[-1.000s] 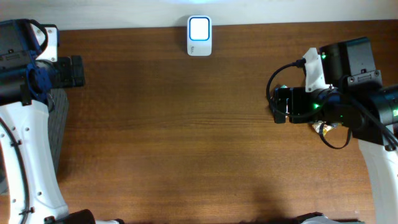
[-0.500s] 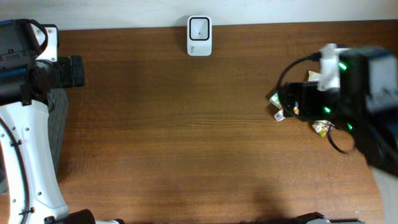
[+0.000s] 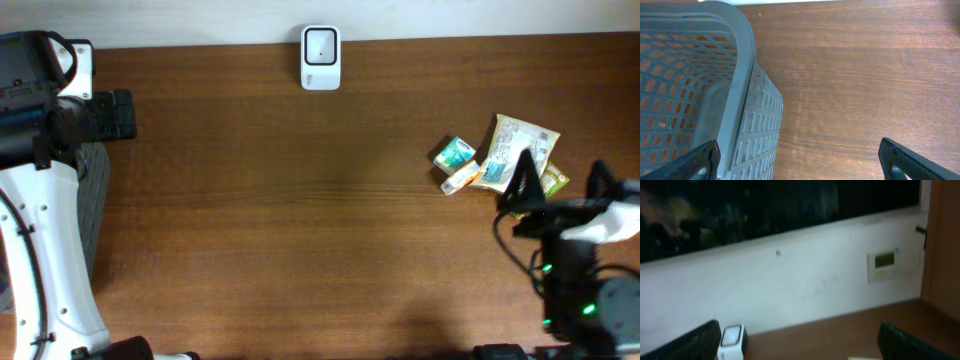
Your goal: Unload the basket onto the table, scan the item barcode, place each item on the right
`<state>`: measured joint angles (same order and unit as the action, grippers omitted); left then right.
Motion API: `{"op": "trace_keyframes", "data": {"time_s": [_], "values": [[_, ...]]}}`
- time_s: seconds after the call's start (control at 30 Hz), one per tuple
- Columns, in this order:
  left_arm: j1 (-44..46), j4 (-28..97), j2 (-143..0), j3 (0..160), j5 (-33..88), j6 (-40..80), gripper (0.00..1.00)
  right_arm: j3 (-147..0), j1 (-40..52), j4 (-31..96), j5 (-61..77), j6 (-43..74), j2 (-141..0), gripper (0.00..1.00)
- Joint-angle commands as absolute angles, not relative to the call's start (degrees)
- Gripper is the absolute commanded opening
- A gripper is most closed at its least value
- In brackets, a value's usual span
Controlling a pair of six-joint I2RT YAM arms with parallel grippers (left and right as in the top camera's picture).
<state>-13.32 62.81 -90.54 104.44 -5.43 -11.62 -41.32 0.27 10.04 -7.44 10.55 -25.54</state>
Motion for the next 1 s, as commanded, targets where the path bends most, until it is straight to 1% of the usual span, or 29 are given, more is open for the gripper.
{"op": "trace_keyframes", "data": {"time_s": [0.0, 0.17, 0.33, 0.6, 0.7, 0.97], "values": [[-13.7, 62.7, -90.5, 104.3, -5.6, -12.5, 0.99, -27.4, 0.0, 2.5, -8.0, 11.8, -17.5, 0.99], [-13.7, 62.7, -90.5, 104.3, -5.6, -12.5, 0.99, -10.6, 0.0, -6.0, -8.0, 14.0, -8.6, 0.99], [-13.7, 62.7, -90.5, 104.3, -5.6, -12.5, 0.99, -0.4, 0.7, -9.6, -8.1, 14.2, -1.2, 0.99], [-13.7, 62.7, -90.5, 104.3, -5.6, -12.5, 0.99, -0.3, 5.8, -5.3, -8.3, 14.2, -0.2, 0.99], [-13.7, 62.7, -90.5, 104.3, -5.6, -12.5, 0.99, -0.3, 7.9, 3.3, -8.2, 14.2, -0.2, 0.99], [-13.7, 62.7, -90.5, 104.3, -5.6, -12.5, 0.99, -0.3, 7.9, 3.9, -7.8, 14.2, -0.7, 0.99]]}}
